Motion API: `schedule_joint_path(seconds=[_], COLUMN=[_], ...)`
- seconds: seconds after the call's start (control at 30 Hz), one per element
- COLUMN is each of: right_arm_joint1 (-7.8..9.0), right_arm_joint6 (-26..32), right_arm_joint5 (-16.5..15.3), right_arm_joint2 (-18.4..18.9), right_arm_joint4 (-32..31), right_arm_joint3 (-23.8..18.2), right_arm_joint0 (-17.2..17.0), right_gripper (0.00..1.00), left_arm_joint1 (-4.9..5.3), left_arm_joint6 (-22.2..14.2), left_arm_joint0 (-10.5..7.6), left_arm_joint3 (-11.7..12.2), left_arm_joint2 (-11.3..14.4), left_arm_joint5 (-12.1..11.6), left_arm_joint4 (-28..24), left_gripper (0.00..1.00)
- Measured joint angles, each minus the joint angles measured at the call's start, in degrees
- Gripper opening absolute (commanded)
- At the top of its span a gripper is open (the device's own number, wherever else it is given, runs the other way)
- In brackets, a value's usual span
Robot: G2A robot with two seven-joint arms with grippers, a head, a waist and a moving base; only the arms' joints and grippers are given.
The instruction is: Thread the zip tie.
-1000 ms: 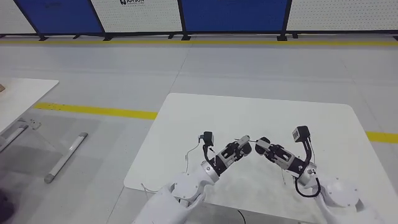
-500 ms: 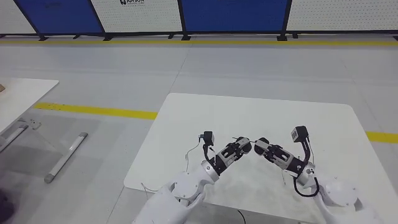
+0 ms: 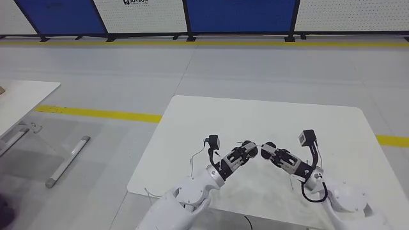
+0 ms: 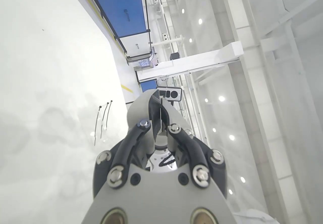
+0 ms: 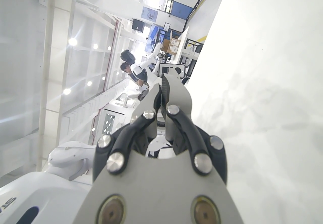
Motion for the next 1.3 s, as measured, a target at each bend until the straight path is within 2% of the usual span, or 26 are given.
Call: schedule_joint_path(seconds=[0.27,0.43,0.6,0.73,0.8,1.1,1.13,1.23,1.3], right_arm_joint1=[-0.09,0.0,0.46,0.55,0.54,0.54,0.54,0.54,0.54], right_arm_joint6=[0.4,-0.1,1.6,1.9,1.9,1.9,1.9,1.9,1.9], right_arm_joint5=[0.6,0.3,0.0,0.0,0.1,0.1,0.1,0.1,0.1], right_arm_joint2=[1.1,2.6,6.1,6.7,6.7,6.7,6.7,6.7,6.7], right_arm_joint4=[1.2,2.0,5.8,6.2,6.1,6.1,6.1,6.1,6.1], right_arm_joint3=[-0.1,-0.4,-1.5,-1.7,-1.7,-1.7,-1.7,-1.7,-1.7], right_arm_joint0=[-0.3,-1.0,-2.8,-3.2,-3.2,-3.2,-3.2,-3.2,-3.2], right_gripper=[1.0,1.0,1.0,1.0,1.0,1.0,1.0,1.0,1.0], left_arm_joint1=[0.19,0.74,2.17,3.18,3.27,3.23,3.23,3.51,3.83], left_arm_joint6=[1.0,-0.5,-3.7,-5.6,-5.9,-5.7,-5.8,-7.3,-8.1], left_arm_joint0=[0.73,2.1,6.13,9.06,9.29,9.18,9.22,10.3,11.65], left_arm_joint3=[-0.6,-2.3,-7.2,-10.0,-10.2,-10.4,-10.9,-14.2,-18.0], left_arm_joint2=[-0.8,-2.6,-6.8,-9.8,-10.0,-9.9,-9.9,-11.5,-13.3], left_arm_joint5=[-0.1,0.6,1.5,4.2,4.8,4.8,4.6,3.4,2.8], left_arm_joint4=[1.2,0.8,2.5,5.2,5.6,5.1,4.4,0.8,-1.2], left_gripper=[0.0,0.0,0.0,0.0,0.0,0.0,0.0,0.0,0.0])
